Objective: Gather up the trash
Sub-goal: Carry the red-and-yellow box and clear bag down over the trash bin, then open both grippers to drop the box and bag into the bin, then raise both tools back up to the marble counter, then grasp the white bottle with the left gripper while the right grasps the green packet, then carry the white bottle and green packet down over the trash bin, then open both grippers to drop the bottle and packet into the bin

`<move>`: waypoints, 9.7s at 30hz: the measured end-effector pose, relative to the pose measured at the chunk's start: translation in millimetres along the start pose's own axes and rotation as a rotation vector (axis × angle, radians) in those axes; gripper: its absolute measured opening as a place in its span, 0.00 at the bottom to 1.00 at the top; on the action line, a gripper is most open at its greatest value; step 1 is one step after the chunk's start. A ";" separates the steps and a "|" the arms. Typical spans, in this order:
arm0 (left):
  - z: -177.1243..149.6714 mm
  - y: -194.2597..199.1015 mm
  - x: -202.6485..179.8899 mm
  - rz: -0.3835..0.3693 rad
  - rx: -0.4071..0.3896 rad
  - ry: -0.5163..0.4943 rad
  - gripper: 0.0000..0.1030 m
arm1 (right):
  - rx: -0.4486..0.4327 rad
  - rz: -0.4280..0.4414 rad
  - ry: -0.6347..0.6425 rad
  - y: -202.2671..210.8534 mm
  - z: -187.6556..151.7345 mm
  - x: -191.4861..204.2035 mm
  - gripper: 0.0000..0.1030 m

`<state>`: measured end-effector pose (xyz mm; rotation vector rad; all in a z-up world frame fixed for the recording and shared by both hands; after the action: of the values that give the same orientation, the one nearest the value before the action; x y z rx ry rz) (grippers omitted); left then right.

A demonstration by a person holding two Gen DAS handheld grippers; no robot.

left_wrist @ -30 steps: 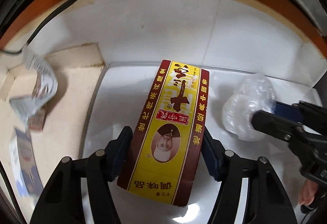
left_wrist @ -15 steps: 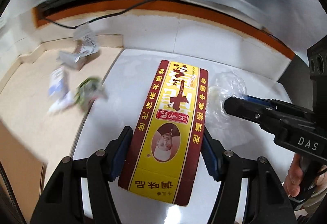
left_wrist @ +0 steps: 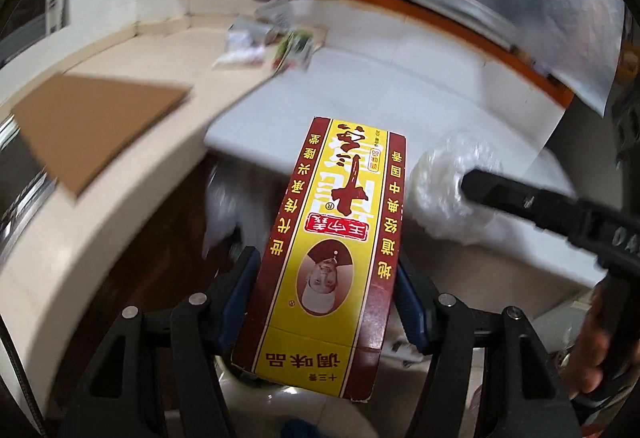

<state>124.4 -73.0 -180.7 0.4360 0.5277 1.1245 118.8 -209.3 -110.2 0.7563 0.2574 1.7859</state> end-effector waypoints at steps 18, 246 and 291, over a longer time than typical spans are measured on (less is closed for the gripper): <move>-172.6 -59.2 84.7 0.034 0.225 0.169 0.52 | 0.376 -0.058 0.172 -108.3 -173.7 10.3 0.27; -117.4 -40.2 76.9 0.031 0.183 0.151 0.22 | 0.322 0.028 0.229 -95.5 -142.2 24.3 0.22; -212.2 -150.8 134.0 0.039 0.366 0.296 0.45 | 0.540 -0.008 0.068 -208.5 -226.2 -29.0 0.46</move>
<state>151.6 8.7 -460.5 0.6011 0.9968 1.1387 148.1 -118.8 -404.2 1.0671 0.8076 1.7508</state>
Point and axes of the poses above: each gripper's, at about its wrist camera, not at the fingertips, and y roughly against the way its jaws point, x to its left, z to its top, the point moved 8 cm from there along -y, roughly the way its jaws point, and after that the axes turned 11 degrees about -x, right-handed, at the moved point
